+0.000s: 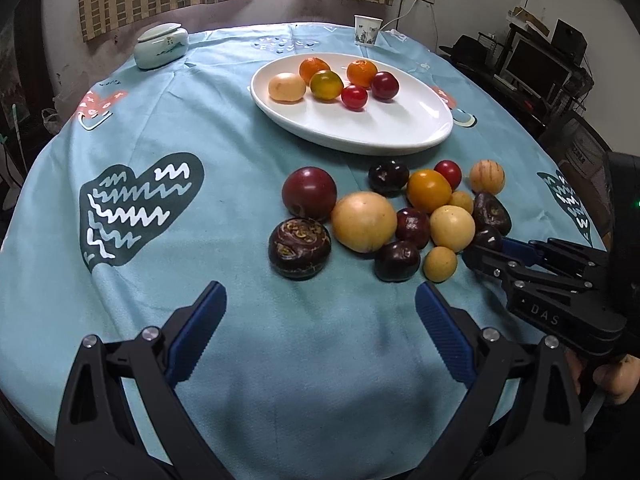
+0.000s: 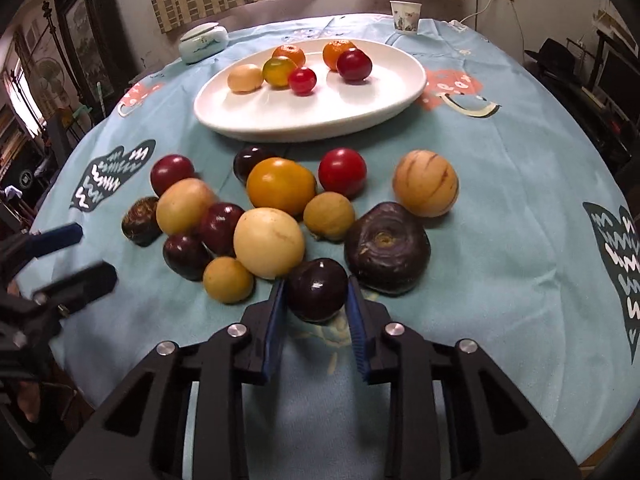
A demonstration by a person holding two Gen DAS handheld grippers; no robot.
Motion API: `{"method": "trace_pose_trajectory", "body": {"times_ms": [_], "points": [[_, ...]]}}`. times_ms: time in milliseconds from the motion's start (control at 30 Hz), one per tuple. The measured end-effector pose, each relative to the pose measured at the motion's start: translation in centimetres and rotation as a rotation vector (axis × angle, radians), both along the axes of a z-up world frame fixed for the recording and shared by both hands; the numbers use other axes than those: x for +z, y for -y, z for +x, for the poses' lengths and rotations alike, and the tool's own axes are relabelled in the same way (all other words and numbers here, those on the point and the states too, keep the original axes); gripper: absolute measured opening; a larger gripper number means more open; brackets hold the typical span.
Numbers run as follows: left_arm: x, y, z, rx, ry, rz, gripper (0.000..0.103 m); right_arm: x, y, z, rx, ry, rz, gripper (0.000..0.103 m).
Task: Organize fruits
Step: 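Grasp a dark purple plum with the right tool while the left grasps a dark red plum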
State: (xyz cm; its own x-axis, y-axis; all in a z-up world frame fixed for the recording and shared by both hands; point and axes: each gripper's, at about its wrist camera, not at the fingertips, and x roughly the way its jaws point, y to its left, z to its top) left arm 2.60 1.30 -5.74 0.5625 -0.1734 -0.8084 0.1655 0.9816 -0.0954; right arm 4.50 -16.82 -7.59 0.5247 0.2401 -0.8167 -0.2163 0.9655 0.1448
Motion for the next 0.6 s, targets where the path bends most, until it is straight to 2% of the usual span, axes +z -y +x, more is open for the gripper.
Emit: {"method": "trace_pose_trajectory", "body": {"times_ms": [133, 233, 267, 300, 333, 400, 467, 600], "points": [[-0.3, 0.9, 0.2, -0.019, 0.0, -0.004, 0.097, 1.5, 0.2, -1.1, 0.0, 0.039, -0.014, 0.031], [-0.5, 1.8, 0.3, -0.036, -0.001, -0.014, 0.094, 2.1, 1.1, -1.5, -0.018, 0.035, 0.006, 0.031], [-0.5, 2.0, 0.3, -0.043, -0.001, -0.021, 0.085, 2.1, 1.4, -1.6, -0.023, 0.032, 0.012, 0.031], [-0.7, 2.4, 0.5, -0.053, -0.009, -0.026, 0.069, 2.0, 1.7, -1.7, -0.028, 0.029, 0.02, 0.031], [-0.9, 2.8, 0.7, -0.068, -0.025, -0.03, 0.063, 2.0, 1.9, -1.8, -0.032, 0.024, 0.031, 0.031], [-1.7, 3.4, 1.3, -0.083, -0.062, -0.032, 0.042, 1.9, 2.3, -1.9, -0.035, 0.015, 0.053, 0.03], [-2.5, 4.0, 1.9, -0.084, -0.089, -0.033, 0.038, 1.9, 2.6, -2.1, -0.037, 0.014, 0.068, 0.03], [-2.8, 5.1, 2.3, -0.099, -0.063, -0.018, 0.04, 1.9, 3.3, -2.4, -0.045, 0.012, 0.077, 0.03]]}}
